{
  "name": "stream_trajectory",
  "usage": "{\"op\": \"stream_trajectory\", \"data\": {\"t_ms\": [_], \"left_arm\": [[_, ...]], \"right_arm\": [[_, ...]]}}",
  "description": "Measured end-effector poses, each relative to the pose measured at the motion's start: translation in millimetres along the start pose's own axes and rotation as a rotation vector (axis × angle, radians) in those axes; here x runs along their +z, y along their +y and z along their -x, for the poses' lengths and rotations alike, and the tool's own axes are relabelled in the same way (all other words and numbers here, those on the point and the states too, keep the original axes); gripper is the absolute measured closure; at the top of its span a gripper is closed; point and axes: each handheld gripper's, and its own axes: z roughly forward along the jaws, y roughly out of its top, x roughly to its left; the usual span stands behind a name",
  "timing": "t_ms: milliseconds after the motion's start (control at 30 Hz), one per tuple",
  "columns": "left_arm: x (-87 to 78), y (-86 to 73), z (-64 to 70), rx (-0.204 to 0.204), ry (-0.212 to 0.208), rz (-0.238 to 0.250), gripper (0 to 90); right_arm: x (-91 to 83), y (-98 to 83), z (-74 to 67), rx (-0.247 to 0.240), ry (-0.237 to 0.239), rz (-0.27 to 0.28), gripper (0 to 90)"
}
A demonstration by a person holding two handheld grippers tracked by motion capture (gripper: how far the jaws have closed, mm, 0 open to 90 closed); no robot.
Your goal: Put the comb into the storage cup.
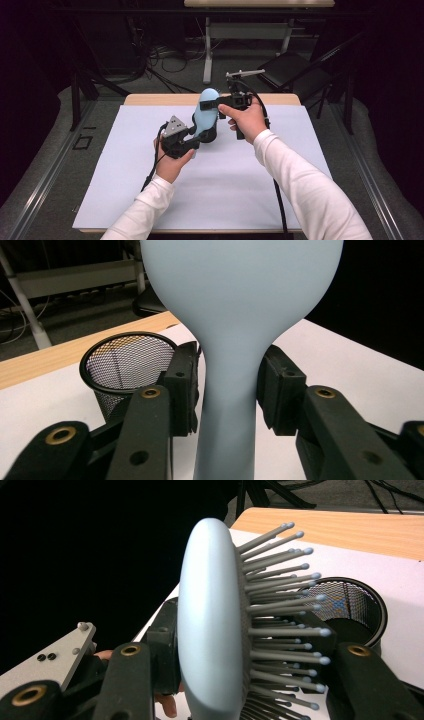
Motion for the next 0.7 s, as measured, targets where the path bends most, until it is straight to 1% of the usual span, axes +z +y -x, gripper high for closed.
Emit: {"op": "stream_trajectory", "data": {"t_ms": [300,433,700], "left_arm": [[0.3,-0.1,-0.9,-0.019,-0.003,0.020,49.7],[0.3,-0.1,-1.1,-0.022,-0.001,0.021,46.3],[-0.3,0.9,-1.7,-0.028,0.001,0.040,38.3]], "right_arm": [[-1.4,0.4,1.6,0.000,-0.005,0.005,48.2],[-1.6,0.4,1.8,-0.003,-0.011,0.004,48.3],[-3.0,1.1,3.3,-0.004,-0.021,0.013,48.3]]}}
